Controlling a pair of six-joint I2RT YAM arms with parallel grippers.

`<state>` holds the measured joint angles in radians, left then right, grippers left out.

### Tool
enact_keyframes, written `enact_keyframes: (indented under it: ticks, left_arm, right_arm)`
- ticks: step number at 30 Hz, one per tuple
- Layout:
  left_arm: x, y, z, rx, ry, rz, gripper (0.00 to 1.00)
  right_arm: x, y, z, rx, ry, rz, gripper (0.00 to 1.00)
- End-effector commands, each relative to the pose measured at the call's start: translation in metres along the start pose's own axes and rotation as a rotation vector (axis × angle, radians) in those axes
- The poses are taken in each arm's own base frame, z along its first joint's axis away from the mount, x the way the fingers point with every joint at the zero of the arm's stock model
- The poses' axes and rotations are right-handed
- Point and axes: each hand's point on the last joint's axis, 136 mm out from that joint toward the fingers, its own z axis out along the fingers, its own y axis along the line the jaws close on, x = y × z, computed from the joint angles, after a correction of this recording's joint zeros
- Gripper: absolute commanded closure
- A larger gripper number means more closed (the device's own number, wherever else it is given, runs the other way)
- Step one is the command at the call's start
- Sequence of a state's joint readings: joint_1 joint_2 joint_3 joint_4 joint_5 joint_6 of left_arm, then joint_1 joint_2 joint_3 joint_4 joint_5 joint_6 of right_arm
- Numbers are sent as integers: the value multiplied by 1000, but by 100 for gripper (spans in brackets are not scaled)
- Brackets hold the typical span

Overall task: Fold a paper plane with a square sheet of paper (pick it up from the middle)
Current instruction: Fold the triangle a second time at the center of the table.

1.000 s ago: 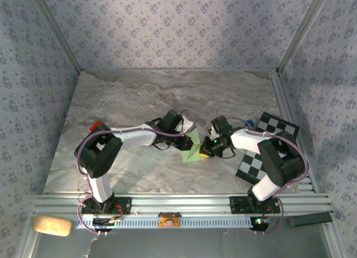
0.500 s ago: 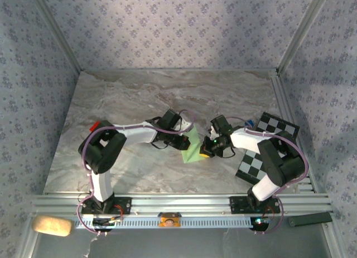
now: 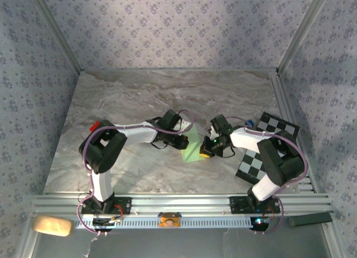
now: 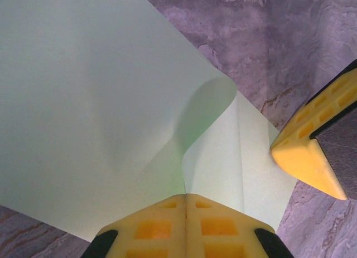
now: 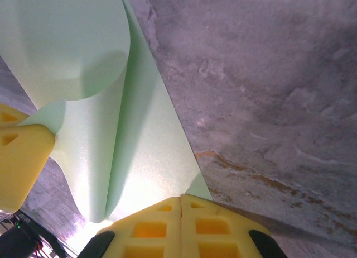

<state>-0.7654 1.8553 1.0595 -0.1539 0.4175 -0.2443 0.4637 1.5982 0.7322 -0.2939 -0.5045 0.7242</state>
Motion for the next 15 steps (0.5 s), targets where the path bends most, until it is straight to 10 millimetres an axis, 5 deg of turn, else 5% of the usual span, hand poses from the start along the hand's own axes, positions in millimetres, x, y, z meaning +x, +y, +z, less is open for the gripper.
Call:
enact_keyframes:
  ticks: [1, 15]
  left_arm:
    - [-3, 5, 2, -18, -7, 20, 100]
    - [3, 9, 5, -30, 17, 20, 99]
  right_arm:
    - [9, -23, 7, 100, 34, 36, 96]
    - [8, -22, 7, 101, 37, 33, 96]
